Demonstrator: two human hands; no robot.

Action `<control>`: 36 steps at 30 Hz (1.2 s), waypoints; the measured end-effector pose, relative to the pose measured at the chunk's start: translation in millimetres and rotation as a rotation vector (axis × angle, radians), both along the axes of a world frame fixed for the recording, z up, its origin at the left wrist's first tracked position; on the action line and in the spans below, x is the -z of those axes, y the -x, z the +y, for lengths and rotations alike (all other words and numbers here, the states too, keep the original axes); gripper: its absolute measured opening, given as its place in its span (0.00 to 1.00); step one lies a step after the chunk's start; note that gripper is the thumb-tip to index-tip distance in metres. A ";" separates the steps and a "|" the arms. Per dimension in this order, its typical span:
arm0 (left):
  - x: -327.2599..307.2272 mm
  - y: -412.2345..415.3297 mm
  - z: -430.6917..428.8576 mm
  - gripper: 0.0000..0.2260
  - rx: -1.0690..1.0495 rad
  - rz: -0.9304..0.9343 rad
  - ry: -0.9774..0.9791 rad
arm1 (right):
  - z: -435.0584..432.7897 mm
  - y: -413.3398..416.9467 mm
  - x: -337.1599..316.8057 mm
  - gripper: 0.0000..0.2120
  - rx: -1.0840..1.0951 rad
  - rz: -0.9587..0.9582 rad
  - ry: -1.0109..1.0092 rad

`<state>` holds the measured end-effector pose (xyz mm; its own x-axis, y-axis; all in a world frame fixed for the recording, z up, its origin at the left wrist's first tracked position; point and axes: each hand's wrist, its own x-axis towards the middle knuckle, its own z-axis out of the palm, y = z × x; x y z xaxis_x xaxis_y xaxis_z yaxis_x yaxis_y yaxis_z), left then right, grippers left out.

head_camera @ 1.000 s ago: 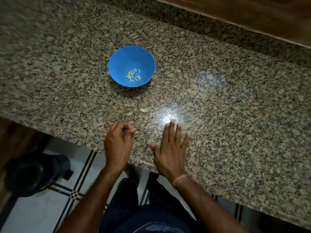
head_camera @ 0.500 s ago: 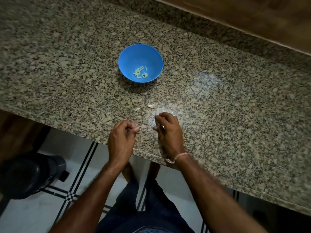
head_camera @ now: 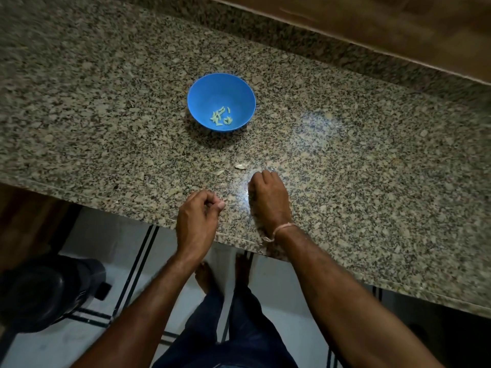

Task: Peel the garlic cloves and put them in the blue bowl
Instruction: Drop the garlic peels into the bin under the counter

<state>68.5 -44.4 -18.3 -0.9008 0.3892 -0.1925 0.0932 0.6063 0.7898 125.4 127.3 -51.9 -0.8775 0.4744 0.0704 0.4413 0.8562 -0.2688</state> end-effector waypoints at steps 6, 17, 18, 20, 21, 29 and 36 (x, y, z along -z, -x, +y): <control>-9.0 -2.5 -5.1 0.07 -0.054 -0.028 -0.011 | -32.7 -16.7 -18.0 0.10 0.264 0.062 0.653; -22.9 -0.7 -136.7 0.07 -0.520 -0.021 -0.062 | -178.9 50.7 -44.4 0.20 0.183 -0.058 1.625; -21.0 0.2 -156.0 0.06 -0.572 -0.014 -0.074 | -197.1 58.0 -47.1 0.21 0.156 -0.093 1.619; -17.1 -1.5 -203.2 0.04 -0.689 -0.006 -0.100 | -243.1 70.8 -52.5 0.21 0.070 -0.156 1.602; -14.9 -3.9 -226.8 0.04 -0.745 -0.006 -0.123 | -266.5 75.6 -54.0 0.21 0.045 -0.178 1.599; 6.0 -34.6 -437.1 0.04 -1.049 -0.001 -0.148 | -474.8 87.4 -37.1 0.17 -0.038 -0.402 1.579; 19.4 -46.1 -553.8 0.03 -1.147 -0.100 -0.093 | -576.7 92.1 -20.0 0.14 -0.008 -0.539 1.522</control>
<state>114.6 -598.2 -37.7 -0.7164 -0.6315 -0.2965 -0.5403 0.2333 0.8085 33.2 -449.4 -31.9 -0.6456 -0.1926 -0.7390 0.7579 -0.0435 -0.6509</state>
